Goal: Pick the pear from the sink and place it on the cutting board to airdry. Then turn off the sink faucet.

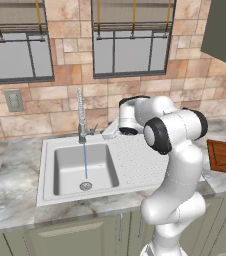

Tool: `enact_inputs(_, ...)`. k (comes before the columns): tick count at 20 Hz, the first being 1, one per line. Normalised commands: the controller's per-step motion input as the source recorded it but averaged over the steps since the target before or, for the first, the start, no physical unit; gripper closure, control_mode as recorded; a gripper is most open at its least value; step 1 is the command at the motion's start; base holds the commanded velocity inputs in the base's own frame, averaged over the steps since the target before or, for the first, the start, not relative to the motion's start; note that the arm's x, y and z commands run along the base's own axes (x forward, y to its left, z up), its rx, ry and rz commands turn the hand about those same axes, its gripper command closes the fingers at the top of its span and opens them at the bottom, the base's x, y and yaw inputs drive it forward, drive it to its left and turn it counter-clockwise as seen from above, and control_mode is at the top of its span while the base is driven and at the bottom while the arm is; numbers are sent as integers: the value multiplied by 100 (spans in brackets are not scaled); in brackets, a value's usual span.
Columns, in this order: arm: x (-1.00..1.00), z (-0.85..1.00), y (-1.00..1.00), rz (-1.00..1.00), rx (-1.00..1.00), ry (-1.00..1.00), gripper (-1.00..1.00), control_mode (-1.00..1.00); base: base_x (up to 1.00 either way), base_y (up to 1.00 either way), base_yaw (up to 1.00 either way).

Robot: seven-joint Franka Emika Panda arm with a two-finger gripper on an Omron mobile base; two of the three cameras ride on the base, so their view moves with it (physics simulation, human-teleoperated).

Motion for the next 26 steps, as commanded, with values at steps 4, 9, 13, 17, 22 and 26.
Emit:
enact_inputs(4,28,-9,0,0,0,0,-100,-100,0,0,0)
enact_inputs(9,25,-10,3,0,0,0,-100,-100,0,0,0)
enact_inputs(13,30,-15,12,0,0,0,-100,-100,0,0,0)
enact_inputs(17,31,-15,13,0,0,0,-100,-100,0,0,0)
enact_inputs(22,32,-15,12,0,0,0,-100,-100,0,0,0)
enact_inputs(26,34,-16,10,0,0,0,-100,-100,0,0,0)
